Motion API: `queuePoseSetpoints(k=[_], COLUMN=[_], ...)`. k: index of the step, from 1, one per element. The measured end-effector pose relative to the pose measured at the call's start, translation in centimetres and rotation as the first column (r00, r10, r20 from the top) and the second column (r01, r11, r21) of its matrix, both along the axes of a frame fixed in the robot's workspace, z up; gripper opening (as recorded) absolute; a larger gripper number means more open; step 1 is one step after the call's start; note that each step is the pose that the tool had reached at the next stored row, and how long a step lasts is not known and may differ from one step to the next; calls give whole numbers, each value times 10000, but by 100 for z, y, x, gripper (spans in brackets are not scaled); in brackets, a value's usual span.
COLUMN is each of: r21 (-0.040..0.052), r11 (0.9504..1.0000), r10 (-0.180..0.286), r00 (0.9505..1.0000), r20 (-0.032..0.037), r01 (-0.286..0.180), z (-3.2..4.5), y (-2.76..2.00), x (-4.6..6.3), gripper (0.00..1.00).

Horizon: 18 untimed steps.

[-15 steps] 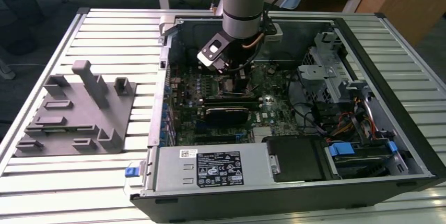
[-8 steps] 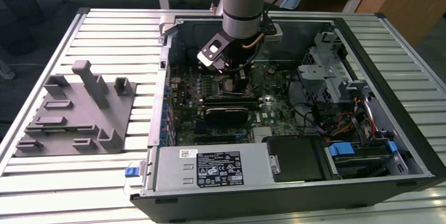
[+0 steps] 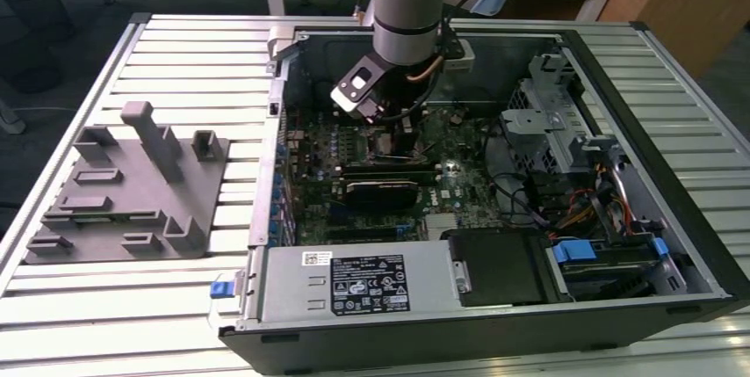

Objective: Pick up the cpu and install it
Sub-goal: 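Place the cpu into insertion slot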

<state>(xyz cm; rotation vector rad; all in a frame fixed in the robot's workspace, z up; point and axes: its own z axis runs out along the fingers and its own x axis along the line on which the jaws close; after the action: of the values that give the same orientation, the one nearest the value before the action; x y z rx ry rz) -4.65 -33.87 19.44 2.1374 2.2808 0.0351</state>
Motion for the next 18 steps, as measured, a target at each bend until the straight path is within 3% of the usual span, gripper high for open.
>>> queuePoseSetpoints(k=[18], r21=[-1], r11=[10000], r10=[-2], r00=[10000], r20=[2], r01=[2], z=[1], y=[0], x=[-4], gripper=[55])
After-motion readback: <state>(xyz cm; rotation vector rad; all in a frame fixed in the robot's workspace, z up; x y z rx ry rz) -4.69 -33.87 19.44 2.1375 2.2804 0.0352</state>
